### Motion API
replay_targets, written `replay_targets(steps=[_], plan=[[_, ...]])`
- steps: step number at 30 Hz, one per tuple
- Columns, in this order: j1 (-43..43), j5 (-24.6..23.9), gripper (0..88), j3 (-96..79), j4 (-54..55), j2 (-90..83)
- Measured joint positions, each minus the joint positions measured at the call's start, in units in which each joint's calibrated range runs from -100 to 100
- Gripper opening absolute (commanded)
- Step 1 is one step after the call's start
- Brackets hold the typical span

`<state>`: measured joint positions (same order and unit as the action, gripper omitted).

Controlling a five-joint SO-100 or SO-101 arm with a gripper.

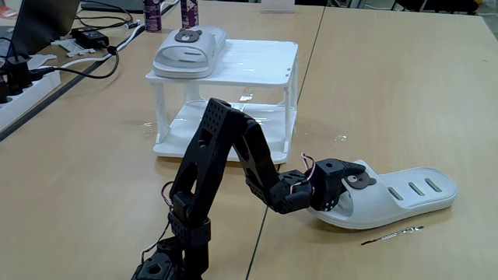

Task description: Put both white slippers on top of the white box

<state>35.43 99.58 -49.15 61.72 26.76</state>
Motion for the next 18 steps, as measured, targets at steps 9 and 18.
replay_targets(steps=[9, 18], plan=[[0.75, 0.0, 0.8, 17.16, -23.0, -4.29], [1.12, 0.0, 0.8, 41.78, -55.54, -18.47]])
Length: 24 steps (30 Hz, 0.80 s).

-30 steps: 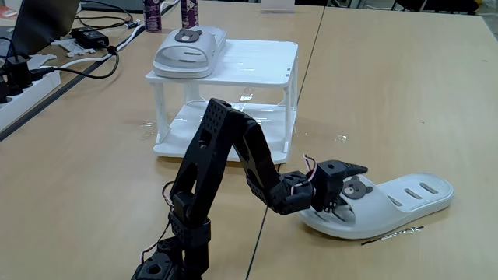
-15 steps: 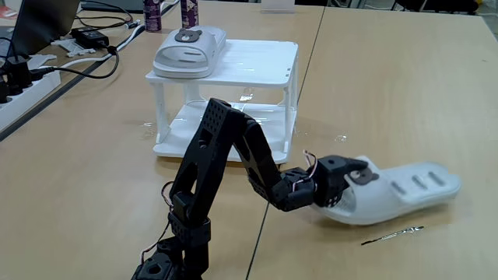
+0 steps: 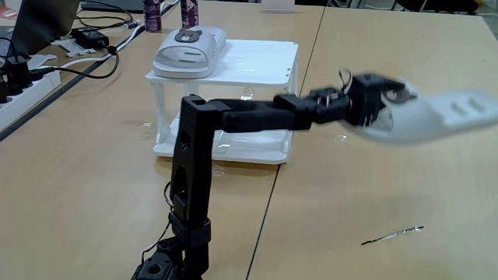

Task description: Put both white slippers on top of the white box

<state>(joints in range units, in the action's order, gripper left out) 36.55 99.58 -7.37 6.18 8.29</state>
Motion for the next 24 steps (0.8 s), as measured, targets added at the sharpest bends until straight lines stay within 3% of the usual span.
replay_targets(steps=[7, 12, 24], plan=[[0.0, 0.0, 0.8, 2.61, -13.82, -16.25], [-0.9, 0.0, 0.8, 2.7, -14.16, -28.21], [-21.05, 0.0, 0.8, -6.92, -14.16, -36.54]])
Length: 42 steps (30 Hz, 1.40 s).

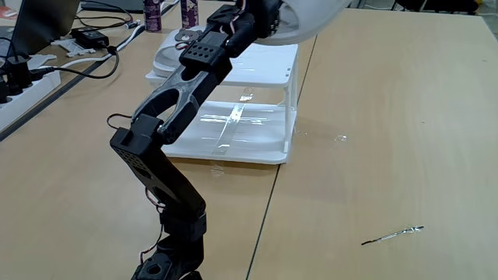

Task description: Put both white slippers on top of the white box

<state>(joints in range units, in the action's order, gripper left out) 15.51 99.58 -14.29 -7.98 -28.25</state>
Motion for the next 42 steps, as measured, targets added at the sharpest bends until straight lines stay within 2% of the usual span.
replay_targets(steps=[8, 14, 36, 42], plan=[[-9.14, 0.0, 0.8, -7.1, 0.0, 0.16], [-11.76, 0.0, 0.8, -6.92, 2.32, 8.41], [-15.36, 0.0, 0.8, 38.63, 2.32, 49.32], [-16.03, 0.0, 0.8, 43.22, 2.32, 52.29]])
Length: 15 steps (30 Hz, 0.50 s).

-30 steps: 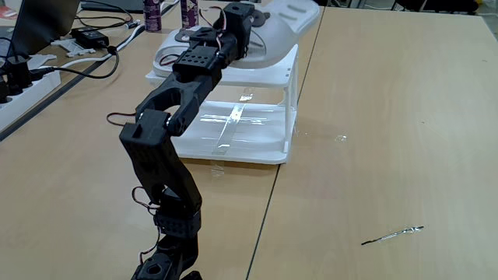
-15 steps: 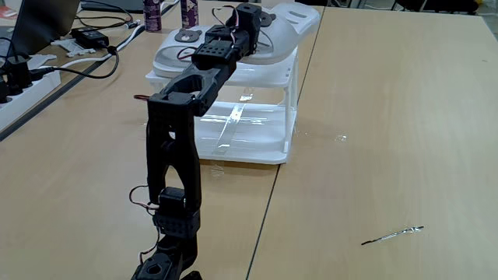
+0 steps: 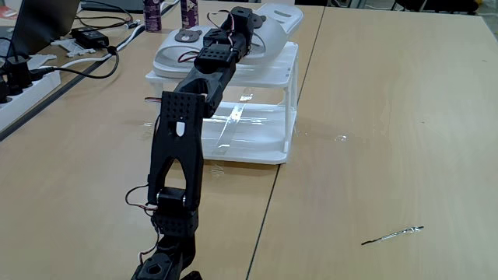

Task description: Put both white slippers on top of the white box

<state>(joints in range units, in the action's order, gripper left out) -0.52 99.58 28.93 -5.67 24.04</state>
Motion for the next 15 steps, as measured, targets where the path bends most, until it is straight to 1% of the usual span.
replay_targets(steps=[2, 4, 6, 15], plan=[[-0.22, 0.0, 2.5, 0.0, 0.0, 0.0], [-0.45, 0.0, 9.3, 0.0, 0.0, 0.0], [-0.6, 0.0, 12.8, 0.0, 0.0, 0.0], [-0.3, 0.0, 13.1, -2.16, 0.0, 0.0]])
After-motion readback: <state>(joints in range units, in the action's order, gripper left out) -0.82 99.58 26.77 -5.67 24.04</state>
